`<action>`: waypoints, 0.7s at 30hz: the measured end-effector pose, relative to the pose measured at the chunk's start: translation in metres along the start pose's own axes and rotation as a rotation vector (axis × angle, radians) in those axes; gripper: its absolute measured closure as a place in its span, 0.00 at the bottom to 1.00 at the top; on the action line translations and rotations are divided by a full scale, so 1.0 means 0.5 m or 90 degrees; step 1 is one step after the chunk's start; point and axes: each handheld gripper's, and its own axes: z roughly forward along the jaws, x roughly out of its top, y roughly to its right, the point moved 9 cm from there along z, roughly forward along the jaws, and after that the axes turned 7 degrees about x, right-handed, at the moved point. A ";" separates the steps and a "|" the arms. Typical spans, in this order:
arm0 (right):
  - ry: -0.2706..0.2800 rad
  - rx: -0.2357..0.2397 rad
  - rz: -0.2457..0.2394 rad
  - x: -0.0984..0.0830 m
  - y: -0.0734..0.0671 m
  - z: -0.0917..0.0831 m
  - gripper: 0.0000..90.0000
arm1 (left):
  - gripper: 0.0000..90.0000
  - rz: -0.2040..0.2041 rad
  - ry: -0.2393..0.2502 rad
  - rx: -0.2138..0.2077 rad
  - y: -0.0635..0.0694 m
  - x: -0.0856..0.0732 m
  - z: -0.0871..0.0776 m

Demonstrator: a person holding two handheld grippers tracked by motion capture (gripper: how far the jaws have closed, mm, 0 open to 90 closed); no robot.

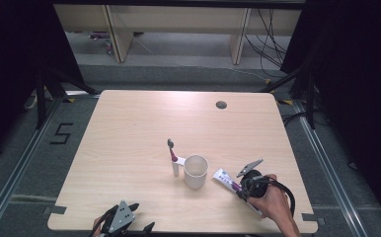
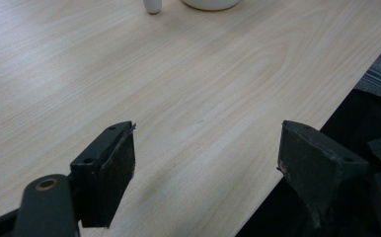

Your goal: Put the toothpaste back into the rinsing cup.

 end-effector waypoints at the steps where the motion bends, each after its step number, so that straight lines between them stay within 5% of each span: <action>1: -0.007 -0.008 0.013 -0.002 -0.001 0.002 0.82 | 0.24 0.000 0.006 0.000 0.000 0.002 0.001; 3: -0.006 -0.003 -0.002 0.000 0.002 0.008 0.82 | 0.24 0.007 -0.004 0.002 -0.002 -0.001 0.000; 5: -0.023 -0.009 0.014 -0.003 0.002 0.008 0.82 | 0.24 0.011 -0.002 0.002 -0.004 -0.001 0.001; 8: -0.031 -0.017 -0.015 0.003 0.002 0.013 0.82 | 0.24 0.011 -0.004 0.000 -0.003 0.000 0.002; 9: -0.046 -0.021 0.024 -0.002 -0.008 0.012 0.82 | 0.24 0.014 -0.006 0.003 -0.003 -0.001 0.001; 10: -0.047 -0.021 -0.019 0.003 0.000 0.013 0.82 | 0.24 0.009 -0.006 0.000 -0.001 -0.001 0.000; 16: -0.075 -0.031 -0.026 0.006 -0.003 0.013 0.83 | 0.24 0.025 -0.009 -0.001 -0.004 -0.002 0.001; 21: -0.081 -0.031 -0.041 0.008 -0.002 0.014 0.83 | 0.24 0.010 -0.004 -0.001 -0.001 -0.001 0.001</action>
